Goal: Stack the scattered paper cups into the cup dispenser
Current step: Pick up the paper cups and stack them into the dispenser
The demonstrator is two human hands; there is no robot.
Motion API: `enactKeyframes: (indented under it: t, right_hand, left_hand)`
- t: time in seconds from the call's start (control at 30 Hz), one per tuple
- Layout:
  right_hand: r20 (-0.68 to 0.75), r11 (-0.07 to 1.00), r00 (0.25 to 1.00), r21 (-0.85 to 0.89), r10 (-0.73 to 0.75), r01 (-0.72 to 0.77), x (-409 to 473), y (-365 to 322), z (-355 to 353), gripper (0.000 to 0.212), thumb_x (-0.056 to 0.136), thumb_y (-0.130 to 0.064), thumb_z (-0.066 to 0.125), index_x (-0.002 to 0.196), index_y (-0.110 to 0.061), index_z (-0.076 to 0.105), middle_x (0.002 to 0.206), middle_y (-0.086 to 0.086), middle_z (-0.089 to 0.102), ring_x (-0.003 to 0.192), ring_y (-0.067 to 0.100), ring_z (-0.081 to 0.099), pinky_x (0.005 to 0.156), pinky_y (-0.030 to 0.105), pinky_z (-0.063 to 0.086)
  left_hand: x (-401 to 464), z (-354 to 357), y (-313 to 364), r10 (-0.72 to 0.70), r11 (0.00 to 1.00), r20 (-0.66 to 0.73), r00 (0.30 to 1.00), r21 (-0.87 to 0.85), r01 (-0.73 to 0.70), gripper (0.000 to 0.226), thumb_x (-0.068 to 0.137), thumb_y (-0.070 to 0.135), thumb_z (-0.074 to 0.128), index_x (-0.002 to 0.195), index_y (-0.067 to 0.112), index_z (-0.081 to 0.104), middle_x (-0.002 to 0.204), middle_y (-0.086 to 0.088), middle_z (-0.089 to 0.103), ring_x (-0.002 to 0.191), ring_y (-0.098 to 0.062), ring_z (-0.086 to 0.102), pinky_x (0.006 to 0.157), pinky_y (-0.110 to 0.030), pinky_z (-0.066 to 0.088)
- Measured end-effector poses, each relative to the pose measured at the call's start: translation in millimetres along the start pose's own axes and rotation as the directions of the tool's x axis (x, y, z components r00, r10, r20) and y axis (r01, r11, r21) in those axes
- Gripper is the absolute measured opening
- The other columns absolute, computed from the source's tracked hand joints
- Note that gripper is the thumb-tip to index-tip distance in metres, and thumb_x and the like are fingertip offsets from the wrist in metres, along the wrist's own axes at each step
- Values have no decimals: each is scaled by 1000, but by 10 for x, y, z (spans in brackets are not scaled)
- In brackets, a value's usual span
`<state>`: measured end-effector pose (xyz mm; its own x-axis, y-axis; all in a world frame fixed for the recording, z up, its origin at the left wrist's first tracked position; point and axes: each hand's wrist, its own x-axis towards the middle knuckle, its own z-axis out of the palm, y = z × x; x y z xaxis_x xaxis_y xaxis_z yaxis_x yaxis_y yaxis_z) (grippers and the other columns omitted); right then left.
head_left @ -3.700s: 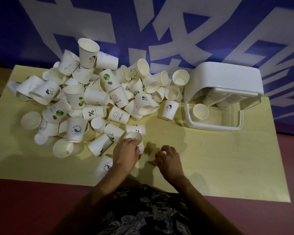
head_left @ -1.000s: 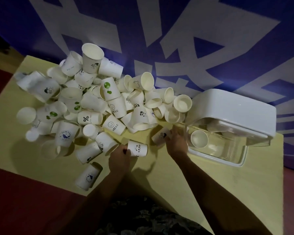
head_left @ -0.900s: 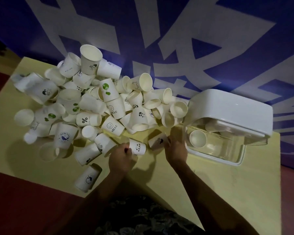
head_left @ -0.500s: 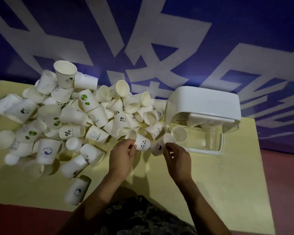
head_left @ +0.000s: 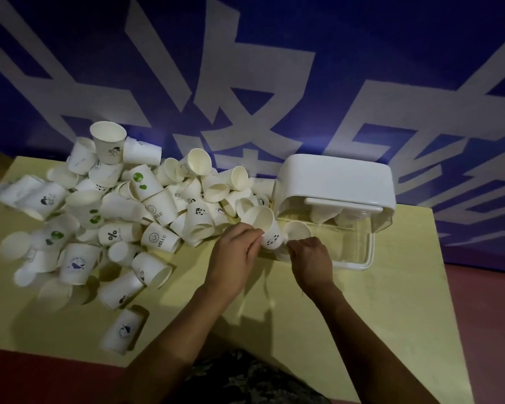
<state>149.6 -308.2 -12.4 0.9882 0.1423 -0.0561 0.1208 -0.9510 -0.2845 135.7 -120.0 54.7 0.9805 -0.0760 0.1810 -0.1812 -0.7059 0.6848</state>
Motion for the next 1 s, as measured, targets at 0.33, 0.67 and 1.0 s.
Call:
enactKeyframes:
  t: [0.33,0.67,1.0]
  right_hand:
    - [-150,966,987,238,-63,98,-111,302,122,31,78,0,69,107,-10,67,108,6,68,99,28,58,88,37,49]
    - [-15,934,999,356,37,-29,-519,675,71,23,85,-8,62,104,-19,67,105,-4,67,99,21,58,81,30,51]
    - [95,943,995,328,25,-55,-600,727,75,23,93,-14,57,113,-15,68,113,1,68,105,25,59,84,34,50]
  left_hand:
    - [145,307,254,40,986,131,991,157,-61,22,94,16,59,111,12,71,102,-3,63,97,-18,55,81,-32,50]
    - [229,945,254,-106,933,345,933,359,-27,30,94,13,52,121,18,64,120,-1,56,116,-18,45,94,-30,45]
    - [164,1057,253,-136,975,256,957,204,84,27,94,24,52,117,21,67,122,6,60,111,-14,53,88,-26,44]
